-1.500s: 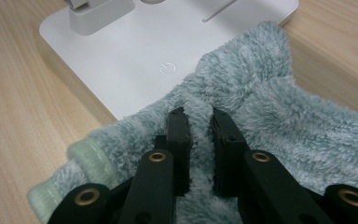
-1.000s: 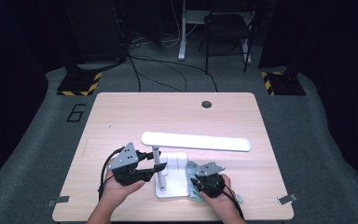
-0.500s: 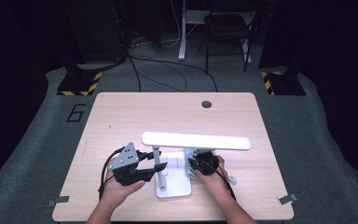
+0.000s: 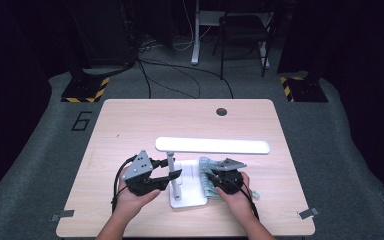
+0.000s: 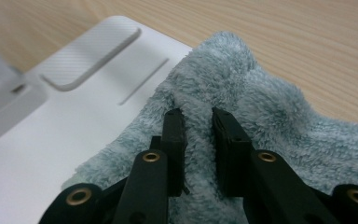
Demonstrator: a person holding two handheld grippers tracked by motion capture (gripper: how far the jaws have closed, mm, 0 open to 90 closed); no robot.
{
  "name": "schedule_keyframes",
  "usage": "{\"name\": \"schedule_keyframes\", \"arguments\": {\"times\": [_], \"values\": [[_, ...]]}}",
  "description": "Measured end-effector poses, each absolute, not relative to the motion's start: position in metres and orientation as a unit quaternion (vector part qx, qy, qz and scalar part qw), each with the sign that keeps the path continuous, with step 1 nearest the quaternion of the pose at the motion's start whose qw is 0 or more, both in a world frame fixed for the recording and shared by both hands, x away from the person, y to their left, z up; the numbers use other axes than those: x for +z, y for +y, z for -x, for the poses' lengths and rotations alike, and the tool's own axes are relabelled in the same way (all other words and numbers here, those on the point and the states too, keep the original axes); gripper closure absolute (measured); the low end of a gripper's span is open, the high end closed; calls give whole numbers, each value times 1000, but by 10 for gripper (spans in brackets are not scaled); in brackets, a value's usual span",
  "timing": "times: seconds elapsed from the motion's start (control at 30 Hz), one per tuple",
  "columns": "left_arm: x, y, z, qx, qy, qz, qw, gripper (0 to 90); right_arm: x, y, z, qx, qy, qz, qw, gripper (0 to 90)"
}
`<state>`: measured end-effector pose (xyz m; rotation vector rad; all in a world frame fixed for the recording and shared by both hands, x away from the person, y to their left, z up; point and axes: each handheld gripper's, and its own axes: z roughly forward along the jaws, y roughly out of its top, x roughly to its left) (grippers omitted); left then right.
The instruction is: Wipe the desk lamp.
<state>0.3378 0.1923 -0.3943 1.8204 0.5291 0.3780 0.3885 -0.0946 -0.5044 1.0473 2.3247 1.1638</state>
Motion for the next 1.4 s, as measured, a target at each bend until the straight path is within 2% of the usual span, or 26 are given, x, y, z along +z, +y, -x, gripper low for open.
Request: {"name": "schedule_keyframes", "arguments": {"times": [0.33,0.6,0.7,0.9,1.0,1.17,1.4], "values": [[-392,181,-358,167,230,-780,558,540,-496,-107,-348,432,821,-320,192,748],[-392,172,-369,172,237,-777,558,540,-498,-92,-336,435,830,-302,172,731],[-392,171,-371,169,236,-777,559,539,-505,-82,-335,411,847,-282,184,669],[-391,173,-374,151,240,-780,557,530,-510,-79,-334,413,845,-293,173,545],[-391,172,-375,147,240,-780,559,526,-510,-81,-336,422,845,-284,169,576],[-392,172,-377,138,239,-781,560,519,-512,-82,-336,423,852,-273,145,690],[-394,169,-375,143,241,-783,555,505,-514,-72,-335,436,853,-266,108,707]]}}
